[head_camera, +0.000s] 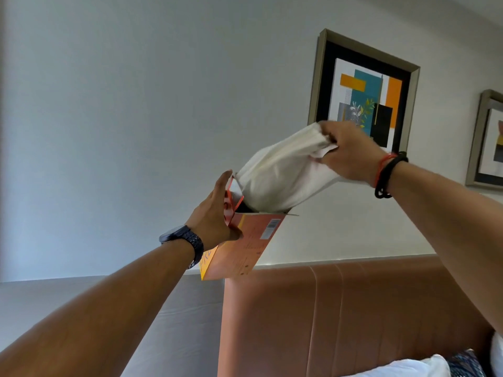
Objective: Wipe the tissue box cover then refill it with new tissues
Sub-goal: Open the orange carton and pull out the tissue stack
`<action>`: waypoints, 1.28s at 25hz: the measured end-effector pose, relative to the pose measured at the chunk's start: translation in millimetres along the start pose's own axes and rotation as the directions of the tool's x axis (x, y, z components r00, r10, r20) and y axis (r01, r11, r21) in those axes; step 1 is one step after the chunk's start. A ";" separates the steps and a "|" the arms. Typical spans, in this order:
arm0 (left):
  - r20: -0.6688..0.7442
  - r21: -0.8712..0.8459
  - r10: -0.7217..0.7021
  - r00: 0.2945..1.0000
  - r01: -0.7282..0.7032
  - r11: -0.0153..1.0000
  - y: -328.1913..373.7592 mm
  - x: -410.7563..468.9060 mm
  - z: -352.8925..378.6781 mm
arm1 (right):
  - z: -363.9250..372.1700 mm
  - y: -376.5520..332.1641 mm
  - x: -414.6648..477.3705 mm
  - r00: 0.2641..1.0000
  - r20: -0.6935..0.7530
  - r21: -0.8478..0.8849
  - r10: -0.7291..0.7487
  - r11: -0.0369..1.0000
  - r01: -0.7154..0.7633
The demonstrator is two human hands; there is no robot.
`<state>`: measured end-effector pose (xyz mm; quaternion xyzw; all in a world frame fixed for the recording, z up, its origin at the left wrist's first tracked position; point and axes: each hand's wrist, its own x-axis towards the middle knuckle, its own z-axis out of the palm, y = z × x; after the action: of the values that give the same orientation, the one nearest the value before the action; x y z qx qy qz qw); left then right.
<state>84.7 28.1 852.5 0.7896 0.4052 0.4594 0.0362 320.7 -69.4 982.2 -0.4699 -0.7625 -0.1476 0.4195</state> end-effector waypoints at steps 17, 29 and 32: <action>0.238 -0.828 -0.772 0.589 0.539 0.155 -8.1 -87.8 210.0 | 66.3 117.2 -127.5 0.632 0.041 0.762 0.774 0.385 -0.521; 0.616 -0.439 -0.768 0.176 0.886 -0.150 30.0 -428.9 466.1 | 235.7 263.0 -459.9 0.195 0.363 0.593 0.911 -0.064 -0.802; 0.648 -0.320 -0.761 0.029 0.917 -0.238 28.1 -479.2 512.3 | 264.6 282.6 -531.2 0.098 0.403 0.554 0.910 -0.158 -0.817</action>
<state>368.8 -151.8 236.3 0.2349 0.6130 0.3272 0.6796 535.2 -75.0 360.9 -0.6517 -0.2050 0.4319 0.5889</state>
